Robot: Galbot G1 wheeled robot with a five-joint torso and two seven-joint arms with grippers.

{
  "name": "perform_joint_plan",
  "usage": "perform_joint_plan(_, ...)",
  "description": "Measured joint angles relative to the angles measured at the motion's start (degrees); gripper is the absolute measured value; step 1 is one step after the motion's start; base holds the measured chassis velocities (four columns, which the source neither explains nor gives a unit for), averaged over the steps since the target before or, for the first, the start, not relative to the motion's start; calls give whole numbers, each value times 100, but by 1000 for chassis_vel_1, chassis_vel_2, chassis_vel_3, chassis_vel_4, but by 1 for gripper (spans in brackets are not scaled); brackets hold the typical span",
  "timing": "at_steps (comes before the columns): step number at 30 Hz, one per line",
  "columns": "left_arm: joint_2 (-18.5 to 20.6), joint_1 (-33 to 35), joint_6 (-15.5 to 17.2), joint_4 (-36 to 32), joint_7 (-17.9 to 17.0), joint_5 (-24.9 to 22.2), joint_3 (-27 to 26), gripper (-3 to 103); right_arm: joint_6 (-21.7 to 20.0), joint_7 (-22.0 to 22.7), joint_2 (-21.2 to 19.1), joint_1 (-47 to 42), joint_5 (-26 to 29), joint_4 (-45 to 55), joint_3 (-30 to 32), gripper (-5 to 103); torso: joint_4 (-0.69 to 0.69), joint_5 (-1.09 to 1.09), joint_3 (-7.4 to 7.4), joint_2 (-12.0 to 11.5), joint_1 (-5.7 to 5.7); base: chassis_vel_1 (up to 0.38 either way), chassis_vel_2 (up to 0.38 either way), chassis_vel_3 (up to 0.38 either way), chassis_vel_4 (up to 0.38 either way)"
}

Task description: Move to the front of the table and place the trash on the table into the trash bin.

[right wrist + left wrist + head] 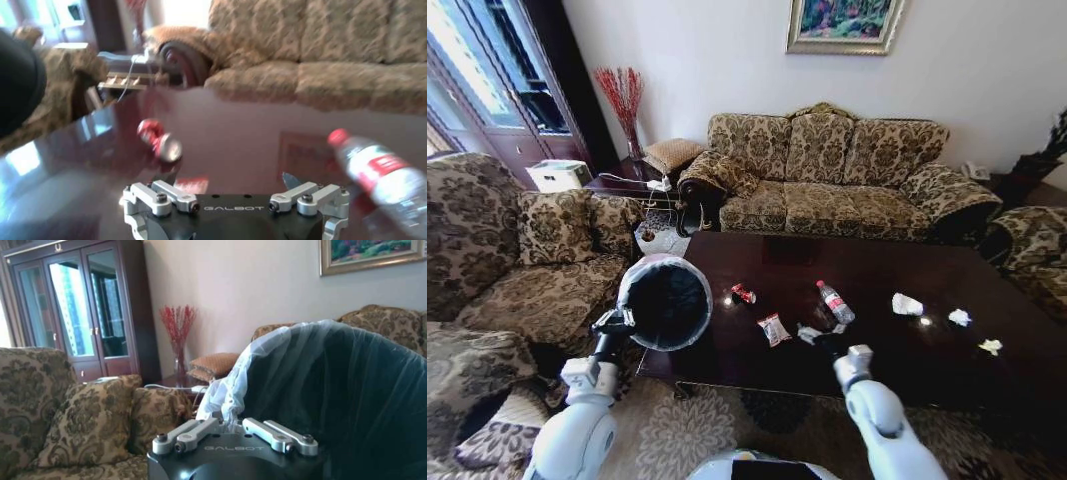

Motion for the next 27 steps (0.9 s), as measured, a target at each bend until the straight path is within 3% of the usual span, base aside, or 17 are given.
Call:
perform_joint_plan(10, -57, -1, 78, -17, -53, -131, -328, 0, -267, 62, -251, 1155, 563, -986, -1061, 100, 2, 0, 0, 0, 0, 0, 0, 0, 0)
perform_joint_plan(21, -114, -47, 166, 7, -68, -305, -530, 0, -389, 263, -241, 1818, 676, -1735, -1576, 102, 2, 1, 0, 0, 0, 0, 0, 0, 0)
perform_joint_plan(25, -118, -81, 220, 10, -91, -305, -516, 0, -415, 219, -262, 1866, 696, -1876, -1631, 88, 1, 1, 0, 0, 0, 0, 0, 0, 0)
perform_joint_plan(27, -115, -97, 238, 10, -109, -305, -490, 0, -397, 185, -254, 1875, 652, -1958, -1632, 88, 2, 0, -1, 0, 0, 0, 0, 0, 0)
